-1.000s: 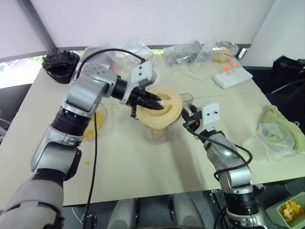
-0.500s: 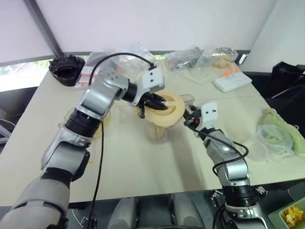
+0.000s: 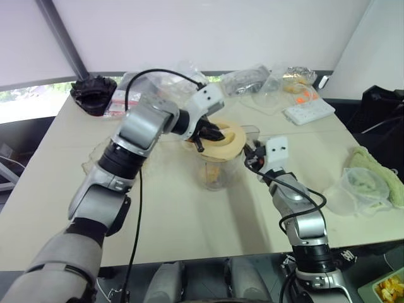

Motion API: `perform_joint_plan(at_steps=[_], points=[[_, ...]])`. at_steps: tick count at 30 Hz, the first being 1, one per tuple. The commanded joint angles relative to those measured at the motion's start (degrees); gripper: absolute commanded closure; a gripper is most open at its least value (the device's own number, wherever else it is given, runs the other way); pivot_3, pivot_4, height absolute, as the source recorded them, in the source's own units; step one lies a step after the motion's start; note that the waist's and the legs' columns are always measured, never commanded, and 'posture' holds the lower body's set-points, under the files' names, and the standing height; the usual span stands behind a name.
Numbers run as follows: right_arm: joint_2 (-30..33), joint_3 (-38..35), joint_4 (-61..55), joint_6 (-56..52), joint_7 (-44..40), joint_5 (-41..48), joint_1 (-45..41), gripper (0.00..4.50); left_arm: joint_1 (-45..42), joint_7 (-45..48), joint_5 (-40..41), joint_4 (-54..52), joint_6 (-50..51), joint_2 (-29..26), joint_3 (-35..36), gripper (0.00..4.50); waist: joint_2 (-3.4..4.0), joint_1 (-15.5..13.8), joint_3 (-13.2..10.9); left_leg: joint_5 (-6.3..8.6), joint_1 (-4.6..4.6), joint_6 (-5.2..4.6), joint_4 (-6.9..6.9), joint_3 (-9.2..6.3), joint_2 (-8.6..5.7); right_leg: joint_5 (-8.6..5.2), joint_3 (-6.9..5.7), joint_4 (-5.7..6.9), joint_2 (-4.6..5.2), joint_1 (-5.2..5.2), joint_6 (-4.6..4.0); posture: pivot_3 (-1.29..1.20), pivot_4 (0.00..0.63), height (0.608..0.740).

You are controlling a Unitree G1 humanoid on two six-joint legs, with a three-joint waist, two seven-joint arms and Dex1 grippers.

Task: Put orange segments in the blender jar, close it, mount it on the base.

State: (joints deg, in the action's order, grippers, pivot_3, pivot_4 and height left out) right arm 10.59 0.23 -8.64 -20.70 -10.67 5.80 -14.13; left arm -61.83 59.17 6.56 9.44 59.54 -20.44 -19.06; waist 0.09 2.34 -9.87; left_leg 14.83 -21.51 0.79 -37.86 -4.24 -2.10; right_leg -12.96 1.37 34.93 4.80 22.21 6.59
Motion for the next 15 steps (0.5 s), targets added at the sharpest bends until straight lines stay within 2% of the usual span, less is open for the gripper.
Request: perform_joint_plan(at_steps=[1,6,10,12,14,15], points=[[0.03,0.08,-4.74,4.72,-1.11,0.17,-2.01,3.54,4.27,-9.93,-5.3,6.39,6.29,-1.17,-2.7,4.23,0.0,-0.11,0.0,0.0,0.0,0.0,0.03,-0.03,-0.01,0.0,-0.01,0.0,0.0,0.01,0.01,0.0,0.15,0.74],[0.36,-0.15,-4.34,4.81,-1.66,0.35,-2.15,3.54,4.9,-10.11,-4.69,3.76,3.53,-1.49,-1.36,4.23,-0.02,-0.49,0.0,-0.08,0.07,-0.11,0.61,-0.03,-0.2,-0.05,-0.09,-0.02,0.1,0.14,0.08,0.0,0.15,0.74],[0.58,-0.09,-3.75,5.11,-2.15,0.28,-2.15,3.54,6.27,-10.44,-4.29,0.07,0.94,-2.37,-0.99,2.3,-0.07,-1.08,-0.04,-0.15,-0.01,-0.21,0.83,-0.07,-0.19,-0.06,-0.07,0.07,-0.15,0.27,0.13,0.0,0.15,0.74],[0.57,0.18,-3.68,5.16,-2.29,0.18,-2.21,3.54,6.93,-12.24,-3.38,-1.32,0.06,-2.07,0.03,1.12,-0.06,-1.22,-0.04,-0.16,-0.01,-0.21,0.89,-0.06,-0.19,-0.1,-0.08,0.07,-0.16,0.31,0.17,0.0,0.15,0.74],[0.59,0.26,-3.51,5.27,-2.39,0.09,-2.23,3.54,7.11,-13.38,-2.33,-2.3,0.02,-1.66,1.45,0.12,-0.08,-1.31,-0.05,-0.15,-0.02,-0.2,0.93,-0.06,-0.2,-0.18,-0.08,0.07,-0.15,0.31,0.27,0.0,0.15,0.74],[0.62,0.21,-3.43,5.33,-2.44,0.1,-2.14,3.54,7.09,-13.77,-1.61,-2.81,-0.28,-1.22,2.66,0.05,-0.11,-1.33,-0.06,-0.15,-0.02,-0.2,0.94,-0.06,-0.21,-0.21,-0.08,0.07,-0.15,0.3,0.29,0.0,0.15,0.74]])
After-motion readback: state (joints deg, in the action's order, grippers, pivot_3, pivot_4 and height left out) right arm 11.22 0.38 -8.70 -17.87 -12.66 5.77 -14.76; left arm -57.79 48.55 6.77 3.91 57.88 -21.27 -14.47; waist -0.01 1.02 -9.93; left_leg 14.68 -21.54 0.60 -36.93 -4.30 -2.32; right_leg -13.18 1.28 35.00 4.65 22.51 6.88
